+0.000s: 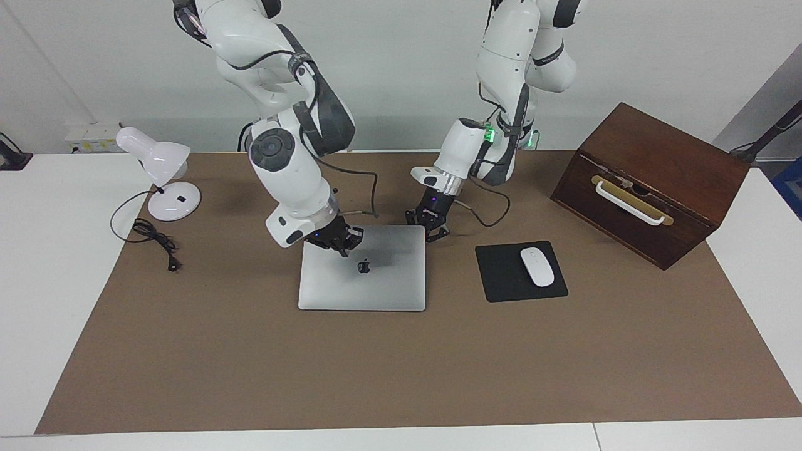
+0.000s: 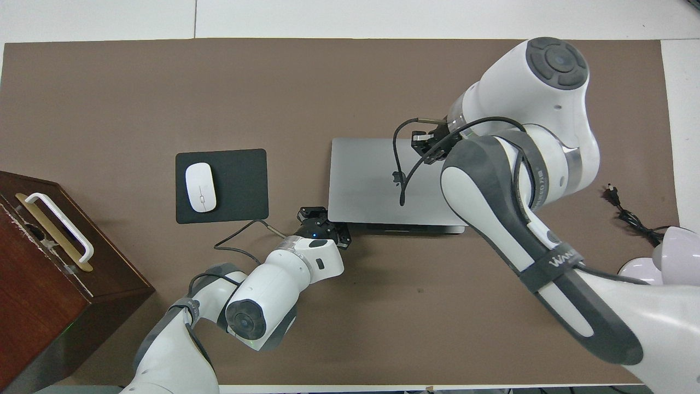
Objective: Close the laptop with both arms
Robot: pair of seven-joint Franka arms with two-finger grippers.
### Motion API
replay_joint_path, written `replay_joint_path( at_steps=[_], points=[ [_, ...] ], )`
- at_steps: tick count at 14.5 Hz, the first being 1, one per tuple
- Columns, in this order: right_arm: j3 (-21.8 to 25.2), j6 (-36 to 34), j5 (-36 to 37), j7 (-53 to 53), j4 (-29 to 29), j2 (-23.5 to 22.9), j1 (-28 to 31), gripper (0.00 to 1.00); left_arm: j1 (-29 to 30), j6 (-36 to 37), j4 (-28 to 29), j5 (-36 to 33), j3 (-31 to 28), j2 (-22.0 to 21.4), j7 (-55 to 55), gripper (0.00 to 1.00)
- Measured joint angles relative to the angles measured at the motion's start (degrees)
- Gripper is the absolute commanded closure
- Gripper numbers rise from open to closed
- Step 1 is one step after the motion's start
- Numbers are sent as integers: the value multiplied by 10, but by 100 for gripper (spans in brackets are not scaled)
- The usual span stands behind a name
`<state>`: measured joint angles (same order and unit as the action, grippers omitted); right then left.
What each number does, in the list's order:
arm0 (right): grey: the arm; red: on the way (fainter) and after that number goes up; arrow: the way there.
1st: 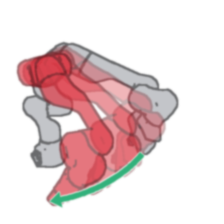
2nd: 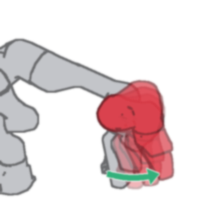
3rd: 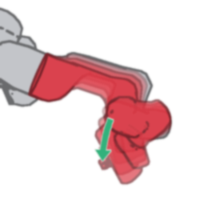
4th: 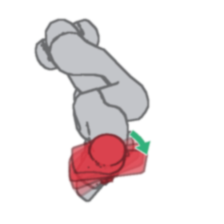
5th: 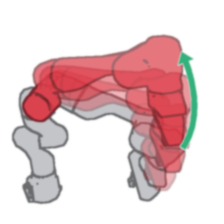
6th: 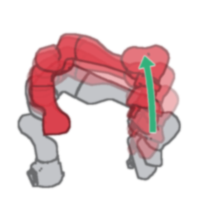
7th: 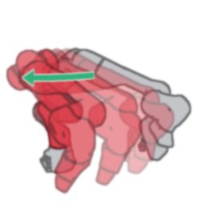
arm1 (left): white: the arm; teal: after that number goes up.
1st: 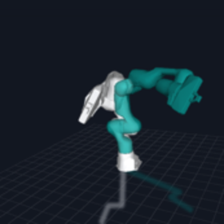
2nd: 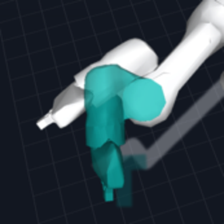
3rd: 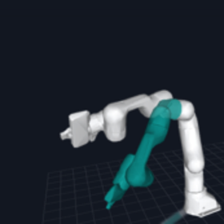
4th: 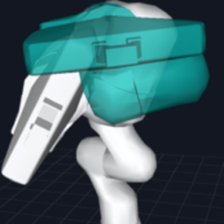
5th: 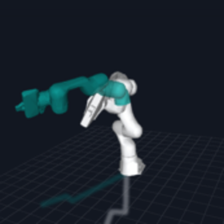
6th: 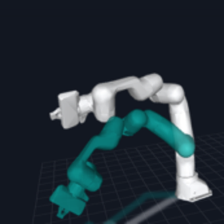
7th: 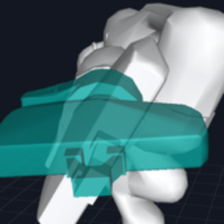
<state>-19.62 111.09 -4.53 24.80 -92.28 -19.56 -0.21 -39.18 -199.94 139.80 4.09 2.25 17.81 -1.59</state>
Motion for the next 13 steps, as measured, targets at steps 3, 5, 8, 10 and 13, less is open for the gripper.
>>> replay_joint_path(
  at_steps=[3,5,8,10,13],
  points=[
    [34,-41,2,-78,1,35,10,100,0,0,0,0,0,0,4,100],
    [63,-76,2,-128,2,61,14,100,0,0,0,0,0,0,11,100],
    [91,-123,2,-165,2,87,14,68,0,1,0,0,0,0,20,100],
    [96,-139,2,-168,2,97,14,44,1,13,-2,0,0,-3,26,100],
    [102,-144,3,-175,2,104,14,0,4,48,-4,0,0,-15,28,100]
  ],
)
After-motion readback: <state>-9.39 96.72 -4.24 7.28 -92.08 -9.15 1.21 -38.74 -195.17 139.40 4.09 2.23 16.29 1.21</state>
